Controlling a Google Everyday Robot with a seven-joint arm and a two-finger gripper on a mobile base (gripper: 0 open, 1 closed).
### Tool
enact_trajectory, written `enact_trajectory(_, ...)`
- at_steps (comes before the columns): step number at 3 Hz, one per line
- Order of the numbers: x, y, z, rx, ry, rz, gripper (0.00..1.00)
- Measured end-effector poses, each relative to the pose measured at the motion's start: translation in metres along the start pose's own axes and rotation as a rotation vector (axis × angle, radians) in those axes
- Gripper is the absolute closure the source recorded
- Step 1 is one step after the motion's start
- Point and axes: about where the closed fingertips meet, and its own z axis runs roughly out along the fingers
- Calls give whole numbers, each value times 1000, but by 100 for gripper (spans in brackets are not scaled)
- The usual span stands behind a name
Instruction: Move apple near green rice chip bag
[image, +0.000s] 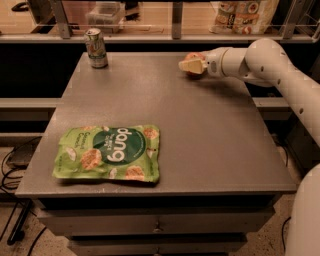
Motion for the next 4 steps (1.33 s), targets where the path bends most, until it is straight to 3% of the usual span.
enact_trajectory(1,-4,5,-1,-17,14,2,62)
enact_trajectory(2,-18,27,-1,-97,39,1,85)
enact_trajectory(3,-27,75,-17,-237,98,-7,100)
enact_trajectory(4,-36,122,-43,-346,161,16,100)
